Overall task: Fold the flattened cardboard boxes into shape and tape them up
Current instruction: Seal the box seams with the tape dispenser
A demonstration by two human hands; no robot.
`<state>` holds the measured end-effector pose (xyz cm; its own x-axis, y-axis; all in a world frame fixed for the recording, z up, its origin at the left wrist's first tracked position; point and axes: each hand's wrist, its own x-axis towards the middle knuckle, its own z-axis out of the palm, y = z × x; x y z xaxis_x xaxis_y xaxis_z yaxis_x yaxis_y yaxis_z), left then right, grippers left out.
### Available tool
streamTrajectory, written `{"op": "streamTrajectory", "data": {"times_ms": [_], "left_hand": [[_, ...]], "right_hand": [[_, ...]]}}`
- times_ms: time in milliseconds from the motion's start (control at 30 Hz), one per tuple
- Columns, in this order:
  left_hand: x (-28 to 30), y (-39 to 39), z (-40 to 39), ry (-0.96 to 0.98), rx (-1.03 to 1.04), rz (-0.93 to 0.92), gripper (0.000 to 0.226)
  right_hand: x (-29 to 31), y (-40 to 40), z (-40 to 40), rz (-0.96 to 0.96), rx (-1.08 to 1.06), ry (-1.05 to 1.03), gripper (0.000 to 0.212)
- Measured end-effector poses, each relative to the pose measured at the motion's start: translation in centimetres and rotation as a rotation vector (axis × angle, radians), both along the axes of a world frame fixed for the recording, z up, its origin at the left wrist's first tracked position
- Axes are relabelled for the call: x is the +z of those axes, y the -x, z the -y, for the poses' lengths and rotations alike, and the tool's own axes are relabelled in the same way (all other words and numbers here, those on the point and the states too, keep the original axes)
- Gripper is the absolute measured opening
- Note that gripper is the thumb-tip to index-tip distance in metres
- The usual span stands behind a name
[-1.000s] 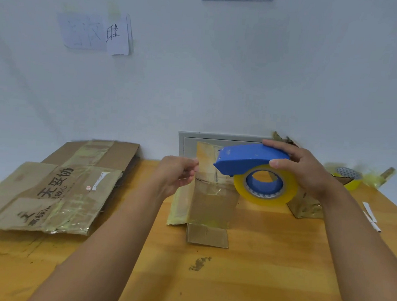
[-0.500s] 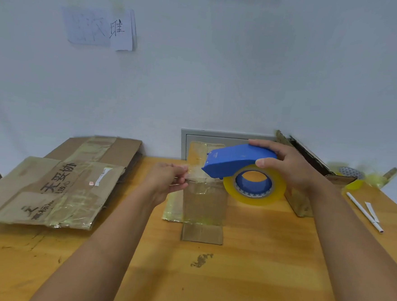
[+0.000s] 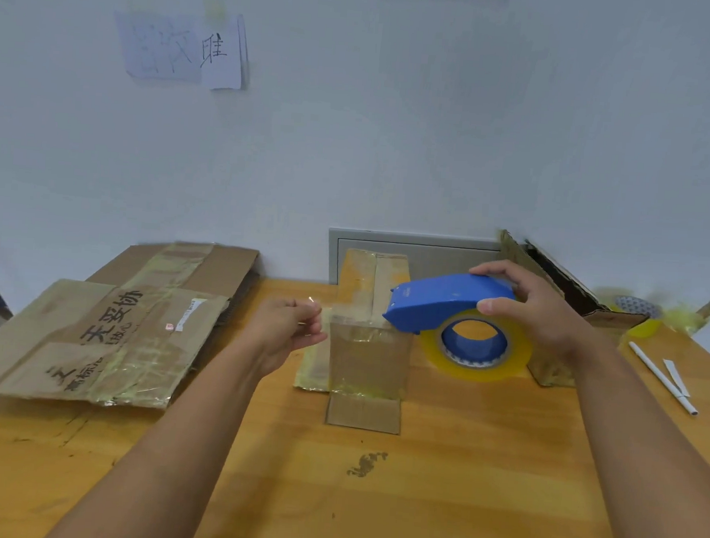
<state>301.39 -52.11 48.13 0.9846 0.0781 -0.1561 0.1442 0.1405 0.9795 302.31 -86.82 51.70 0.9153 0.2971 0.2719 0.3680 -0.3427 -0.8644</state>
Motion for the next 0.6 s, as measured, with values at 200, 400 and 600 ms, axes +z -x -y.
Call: {"op": "streamTrajectory", "data": {"times_ms": [200,400,600], "left_hand": [[-0.3,0.2,0.0,0.094,-0.014,0.002,0.006],[-0.5,0.0,0.4,0.087,0.007,-0.034,0.018],[-0.5,0.0,0.3,-0.013,-0.065,-0.130,0.027]], "right_hand": [[-1.5,-0.2,0.1,0.021,-0.032,-0.040,0.055],[-2.3,-0.3,0.4,0.007,-0.025,-0.037,0.057],[-3.3,-0.3,0.7,-0.027,-0.006,-0.056,0.058]]}}
